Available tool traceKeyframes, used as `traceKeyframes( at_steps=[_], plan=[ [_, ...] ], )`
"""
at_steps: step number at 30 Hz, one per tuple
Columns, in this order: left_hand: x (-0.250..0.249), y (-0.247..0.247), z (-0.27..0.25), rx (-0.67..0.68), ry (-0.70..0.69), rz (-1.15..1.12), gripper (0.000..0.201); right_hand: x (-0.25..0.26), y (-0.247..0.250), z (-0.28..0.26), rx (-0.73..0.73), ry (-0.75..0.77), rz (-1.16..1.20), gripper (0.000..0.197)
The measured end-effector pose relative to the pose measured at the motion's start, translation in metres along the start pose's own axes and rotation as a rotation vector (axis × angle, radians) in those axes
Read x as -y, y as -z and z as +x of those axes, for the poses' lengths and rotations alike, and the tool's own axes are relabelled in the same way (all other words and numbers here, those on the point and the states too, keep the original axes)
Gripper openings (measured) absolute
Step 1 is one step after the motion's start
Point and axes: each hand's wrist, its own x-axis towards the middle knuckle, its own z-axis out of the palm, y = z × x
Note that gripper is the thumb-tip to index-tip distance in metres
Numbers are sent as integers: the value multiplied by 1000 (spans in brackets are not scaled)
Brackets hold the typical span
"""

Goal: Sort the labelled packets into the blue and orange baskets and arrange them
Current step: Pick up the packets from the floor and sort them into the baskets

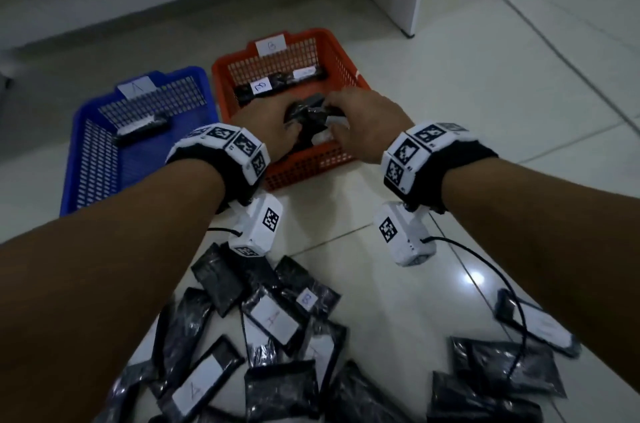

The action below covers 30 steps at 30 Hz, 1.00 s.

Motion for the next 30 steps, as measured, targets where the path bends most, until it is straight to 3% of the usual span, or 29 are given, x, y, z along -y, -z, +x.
traceKeyframes(
  at_steps=[3,5,7,9,12,17,20,25,28,30],
  plan=[
    [12,-10,18,68,2,116,32,1,-6,17,27,-7,-130,42],
    [18,-16,25,99,17,155,39,1,-12,23,52,-1,-151,37],
    [21,-19,28,58,25,186,52,0,-20,28,62,16,-182,38],
    [21,-21,25,-53,13,204,60,-6,-27,31,69,-2,-252,52],
    [7,-25,8,-227,-57,150,52,-16,-26,26,14,-56,-304,70],
    [-40,-47,-36,-273,-251,88,33,-37,-7,-29,-72,-87,-222,50],
    [-75,-77,-66,-140,-380,-6,31,-65,1,-85,18,-174,-163,43],
    [-142,-115,-116,294,-504,-79,53,-112,15,-186,279,-387,-132,31],
    [-175,-137,-142,404,-600,-41,58,-132,24,-234,396,-512,-139,29],
    [-191,-152,-156,439,-628,-38,59,-140,27,-256,446,-557,-140,40]
  ],
)
